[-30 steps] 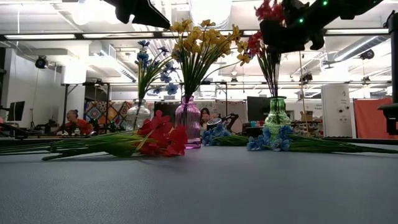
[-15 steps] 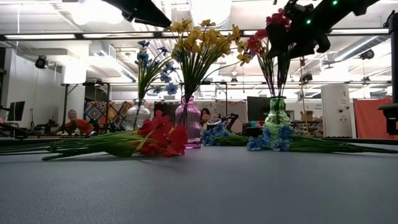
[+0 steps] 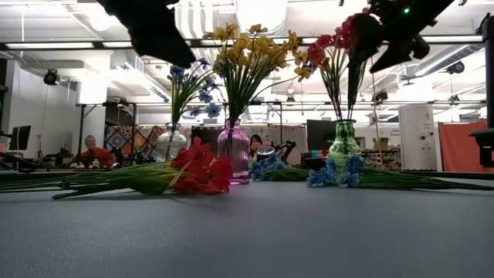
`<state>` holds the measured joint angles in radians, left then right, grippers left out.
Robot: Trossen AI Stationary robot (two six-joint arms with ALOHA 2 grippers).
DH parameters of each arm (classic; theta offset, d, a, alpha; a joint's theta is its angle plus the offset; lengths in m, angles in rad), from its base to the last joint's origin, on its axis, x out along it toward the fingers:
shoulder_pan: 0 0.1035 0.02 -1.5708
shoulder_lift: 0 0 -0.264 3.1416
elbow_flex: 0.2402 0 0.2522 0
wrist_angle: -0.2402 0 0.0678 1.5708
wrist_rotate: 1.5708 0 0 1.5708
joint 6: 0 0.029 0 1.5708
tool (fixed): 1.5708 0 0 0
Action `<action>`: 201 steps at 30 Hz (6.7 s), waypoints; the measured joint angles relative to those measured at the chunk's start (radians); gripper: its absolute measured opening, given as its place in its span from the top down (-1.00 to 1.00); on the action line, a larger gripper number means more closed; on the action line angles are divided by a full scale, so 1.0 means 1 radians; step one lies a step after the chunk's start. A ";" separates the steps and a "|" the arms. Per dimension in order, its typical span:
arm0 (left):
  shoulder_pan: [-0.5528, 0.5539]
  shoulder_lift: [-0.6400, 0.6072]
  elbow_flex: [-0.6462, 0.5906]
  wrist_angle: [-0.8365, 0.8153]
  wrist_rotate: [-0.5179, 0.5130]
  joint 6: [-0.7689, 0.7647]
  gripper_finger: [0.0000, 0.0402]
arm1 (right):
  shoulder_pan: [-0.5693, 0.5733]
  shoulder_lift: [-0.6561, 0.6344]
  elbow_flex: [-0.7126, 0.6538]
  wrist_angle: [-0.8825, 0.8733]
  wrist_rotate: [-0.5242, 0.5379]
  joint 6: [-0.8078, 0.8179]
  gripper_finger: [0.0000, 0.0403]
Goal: Sort flowers into vase by color
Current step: Put the left red flowers into the green vase, then put the bottom blue flowers into the transparent vase
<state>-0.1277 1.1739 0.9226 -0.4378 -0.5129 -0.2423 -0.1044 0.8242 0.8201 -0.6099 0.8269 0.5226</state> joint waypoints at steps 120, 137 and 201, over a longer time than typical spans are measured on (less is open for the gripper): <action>-0.225 0.220 0.000 0.675 0.052 0.346 0.00 | 0.538 0.230 -0.042 0.854 -0.483 -0.495 0.91; -0.233 0.239 0.000 0.805 0.052 0.408 -0.45 | 0.485 0.428 -0.042 1.113 -0.449 -0.618 0.91; -0.148 -0.189 0.096 0.157 -0.468 0.228 0.82 | 0.464 0.359 0.057 0.934 -0.328 -0.712 -0.24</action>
<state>-0.2762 0.9847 1.0191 -0.2811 -0.9806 -0.0139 0.3595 1.1833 0.8768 0.3243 0.4985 -0.1898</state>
